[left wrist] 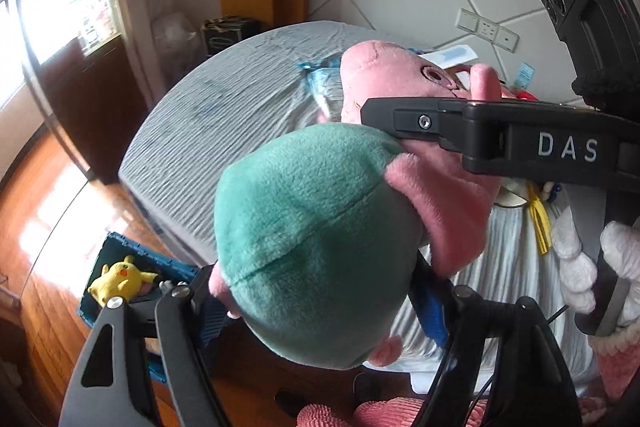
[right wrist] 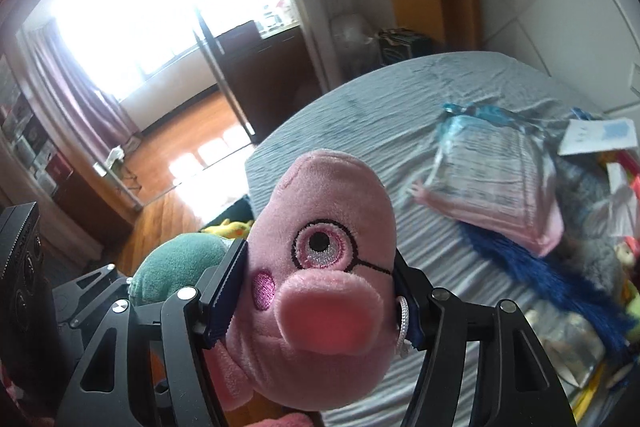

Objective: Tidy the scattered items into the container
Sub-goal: 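Carry the held George pig with both tools toward the blue crate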

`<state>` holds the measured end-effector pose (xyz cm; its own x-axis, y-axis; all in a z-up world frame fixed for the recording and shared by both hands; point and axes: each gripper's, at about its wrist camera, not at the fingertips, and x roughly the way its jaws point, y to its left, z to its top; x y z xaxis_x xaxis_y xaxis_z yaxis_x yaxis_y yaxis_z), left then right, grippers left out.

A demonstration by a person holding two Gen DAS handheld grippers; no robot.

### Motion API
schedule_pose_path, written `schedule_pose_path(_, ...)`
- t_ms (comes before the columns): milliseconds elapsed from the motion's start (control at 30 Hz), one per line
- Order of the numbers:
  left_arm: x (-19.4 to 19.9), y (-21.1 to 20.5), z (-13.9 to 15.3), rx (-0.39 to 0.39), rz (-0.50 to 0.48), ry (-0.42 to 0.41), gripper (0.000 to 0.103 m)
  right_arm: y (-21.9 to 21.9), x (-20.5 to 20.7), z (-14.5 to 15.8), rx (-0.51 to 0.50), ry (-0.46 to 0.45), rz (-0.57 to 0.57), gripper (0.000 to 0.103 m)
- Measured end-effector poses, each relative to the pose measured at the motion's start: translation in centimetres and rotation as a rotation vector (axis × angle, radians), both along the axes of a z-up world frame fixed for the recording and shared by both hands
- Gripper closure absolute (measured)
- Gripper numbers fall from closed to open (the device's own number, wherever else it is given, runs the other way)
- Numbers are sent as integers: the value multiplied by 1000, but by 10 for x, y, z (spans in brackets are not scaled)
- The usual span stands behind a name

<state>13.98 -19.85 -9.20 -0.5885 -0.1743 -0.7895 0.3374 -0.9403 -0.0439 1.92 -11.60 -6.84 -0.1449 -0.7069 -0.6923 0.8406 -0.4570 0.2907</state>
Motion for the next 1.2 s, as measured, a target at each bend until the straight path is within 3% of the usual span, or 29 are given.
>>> schedule_pose_path(367,123,-111,-10,-13,251,-30,27,-148,120,-12,-15,-37,255,38)
schedule_pose_path(667,202,-184,-22,-11,341,-38,27,-244,200,-25,-3,-48,349,38)
schedule_pose_path(900,246,-228,-33,2,396,-37,27,-299,238,-35,15,-39,411,38)
schedule_pose_path(1067,265,-262,-61,29,433,-52,27,-336,256,-58,43,-27,456,38)
schedule_pose_path(1200,273,-289,-108,56,451,-75,27,-362,262,-99,70,-17,480,38)
